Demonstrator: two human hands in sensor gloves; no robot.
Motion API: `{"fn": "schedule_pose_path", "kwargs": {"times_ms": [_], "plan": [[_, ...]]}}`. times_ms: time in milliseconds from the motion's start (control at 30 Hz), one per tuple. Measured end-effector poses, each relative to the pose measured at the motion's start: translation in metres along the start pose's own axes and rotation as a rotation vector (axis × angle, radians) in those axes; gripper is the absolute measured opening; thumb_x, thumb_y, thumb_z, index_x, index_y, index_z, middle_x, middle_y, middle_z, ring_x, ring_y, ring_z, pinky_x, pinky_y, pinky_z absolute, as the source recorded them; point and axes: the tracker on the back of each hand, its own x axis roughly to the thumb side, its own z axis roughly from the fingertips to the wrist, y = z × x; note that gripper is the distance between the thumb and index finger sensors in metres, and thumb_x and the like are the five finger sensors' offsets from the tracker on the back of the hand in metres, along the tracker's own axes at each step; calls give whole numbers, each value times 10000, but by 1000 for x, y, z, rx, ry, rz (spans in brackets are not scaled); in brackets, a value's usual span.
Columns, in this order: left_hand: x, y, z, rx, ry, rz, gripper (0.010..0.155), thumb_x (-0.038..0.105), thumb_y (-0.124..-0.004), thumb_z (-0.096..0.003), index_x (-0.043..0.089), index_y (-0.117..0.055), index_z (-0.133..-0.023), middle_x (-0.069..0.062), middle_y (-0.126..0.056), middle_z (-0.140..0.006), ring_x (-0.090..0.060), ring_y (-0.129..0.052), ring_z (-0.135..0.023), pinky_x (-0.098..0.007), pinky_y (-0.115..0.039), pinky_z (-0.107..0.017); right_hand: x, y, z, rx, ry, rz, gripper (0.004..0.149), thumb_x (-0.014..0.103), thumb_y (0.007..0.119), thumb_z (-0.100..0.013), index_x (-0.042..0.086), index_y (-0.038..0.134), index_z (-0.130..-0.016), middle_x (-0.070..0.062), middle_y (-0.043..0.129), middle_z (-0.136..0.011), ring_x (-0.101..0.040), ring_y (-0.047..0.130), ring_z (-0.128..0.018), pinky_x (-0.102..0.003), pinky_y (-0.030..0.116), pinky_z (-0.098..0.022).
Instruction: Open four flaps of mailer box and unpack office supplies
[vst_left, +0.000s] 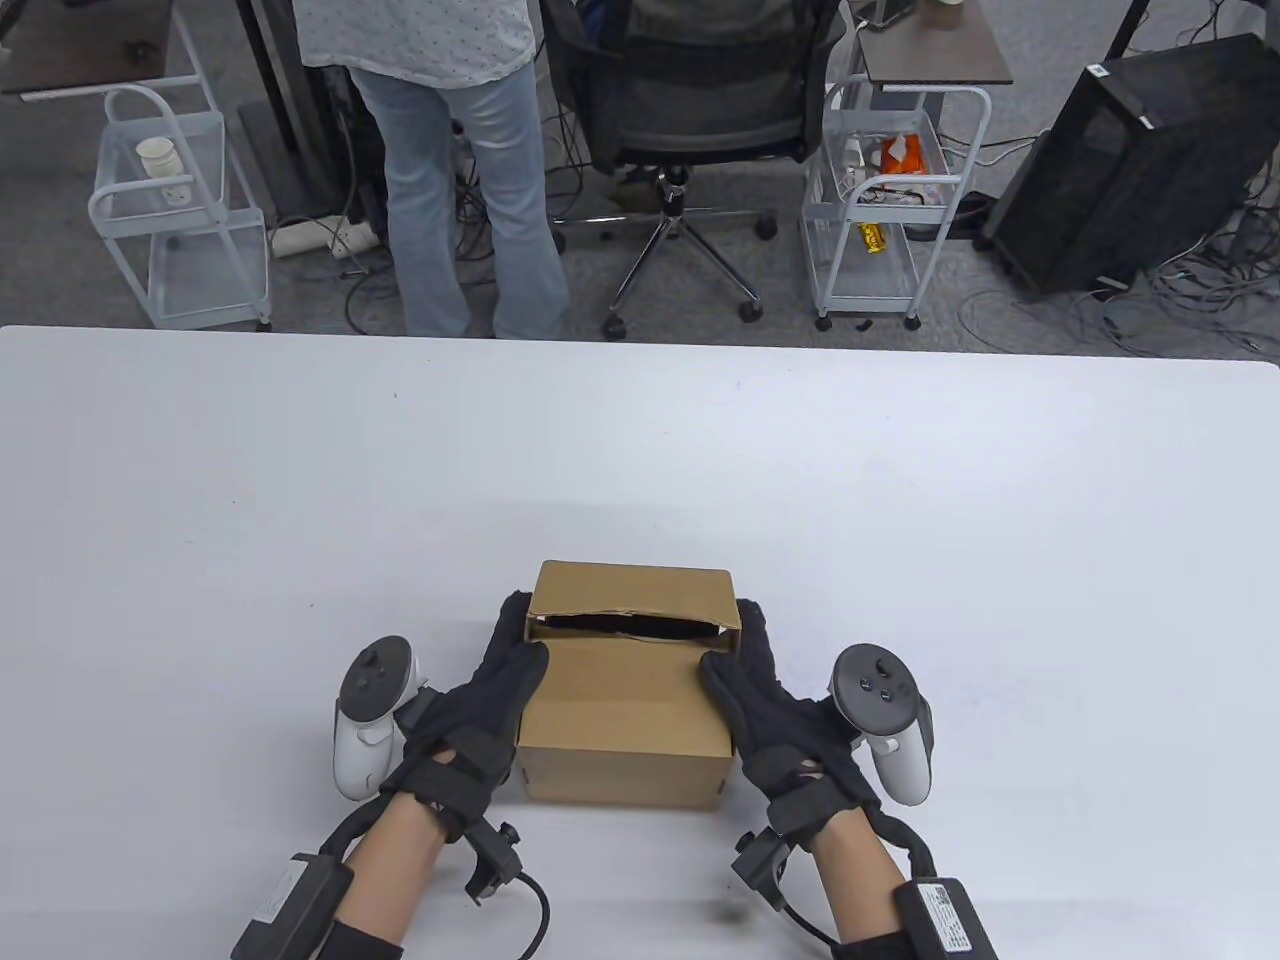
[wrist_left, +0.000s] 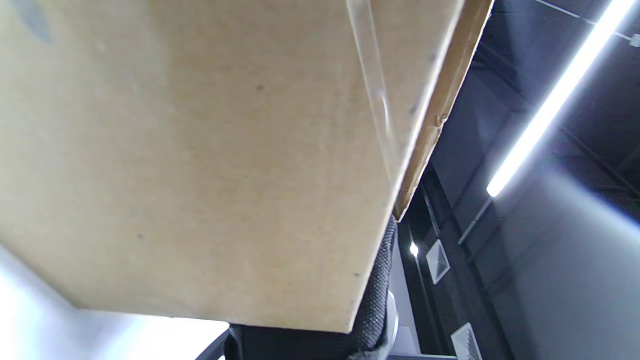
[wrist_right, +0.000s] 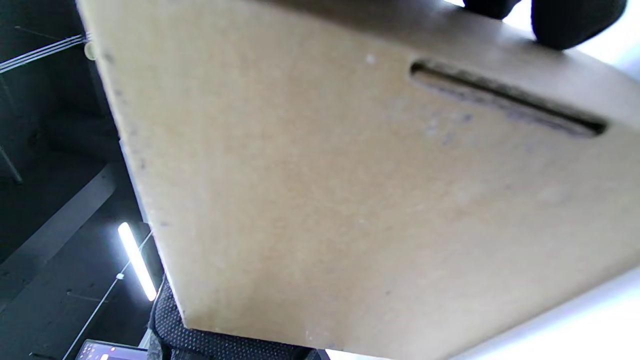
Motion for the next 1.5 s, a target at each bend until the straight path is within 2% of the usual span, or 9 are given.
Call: {"fn": "schedule_pose_path", "kwargs": {"times_ms": [267, 667, 867, 967, 1133, 1200, 1267, 1367, 1500], "plan": [[15, -2, 1, -88, -177, -91, 850, 486, -649, -616, 275, 13, -1107, -140, 56, -1222, -442, 12, -1159, -750, -108, -722, 8, -9, 6, -63, -196, 73, 820, 597, 558, -632, 253, -5, -1119, -264, 98, -1259, -631, 191, -1096, -807, 371, -726], [26, -9, 7, -58, -211, -215, 879, 464, -761, -593, 405, -28, -1075, -25, 56, -1207, -397, 15, -1158, -732, -101, -744, 20, -13, 18, -229, -289, 195, 793, 558, 677, -609, 322, 125, -1127, -183, 266, -1275, -534, 357, -1127, -779, 403, -729], [38, -9, 13, 13, -241, -308, 840, 401, -749, -608, 408, -49, -1073, -24, -30, -1222, -514, -143, -1159, -756, -294, -781, 29, -15, 26, -326, -341, 268, 770, 518, 724, -599, 315, 205, -1130, -181, 412, -1252, -496, 548, -1099, -735, 516, -738], [45, -1, 16, 58, -265, -308, 752, 355, -695, -620, 403, -109, -1090, -35, -183, -1254, -561, -317, -1154, -733, -454, -784, 32, -19, 29, -346, -368, 271, 757, 508, 722, -599, 295, 232, -1136, -186, 481, -1238, -509, 624, -1069, -715, 551, -740], [50, 21, 22, 157, -256, -304, 750, 331, -706, -619, 376, -129, -1096, -77, -368, -1246, -497, -600, -1124, -644, -637, -760, 29, -33, 31, -459, -353, 206, 728, 448, 726, -606, 219, 284, -1137, -197, 619, -1175, -456, 812, -973, -609, 698, -717], [48, 32, 22, 210, -219, -280, 776, 339, -714, -614, 275, -119, -1108, -112, -398, -1232, -465, -667, -1099, -603, -674, -752, 28, -39, 33, -549, -316, 195, 691, 418, 737, -605, 152, 378, -1132, -187, 729, -1110, -405, 914, -896, -570, 776, -678], [45, 43, 21, 224, -190, -251, 767, 364, -751, -604, 182, -229, -1135, -155, -499, -1202, -443, -729, -1069, -586, -700, -741, 26, -45, 35, -615, -277, 206, 655, 426, 763, -594, 88, 522, -1101, -178, 839, -1025, -379, 995, -802, -563, 832, -623], [45, 52, 22, 260, -148, -263, 608, 383, -778, -598, 147, -543, -1107, -130, -736, -1095, -407, -832, -1005, -615, -738, -707, 26, -53, 37, -679, -237, 242, 596, 457, 800, -575, 95, 678, -1032, -126, 947, -918, -348, 1057, -713, -555, 880, -567], [47, 61, 17, 328, -119, -283, 552, 408, -790, -593, 181, -620, -1067, -81, -815, -1033, -358, -892, -959, -564, -814, -665, 25, -61, 32, -734, -219, 242, 536, 450, 842, -559, 122, 754, -973, -58, 1010, -817, -301, 1090, -660, -534, 905, -542]]}}
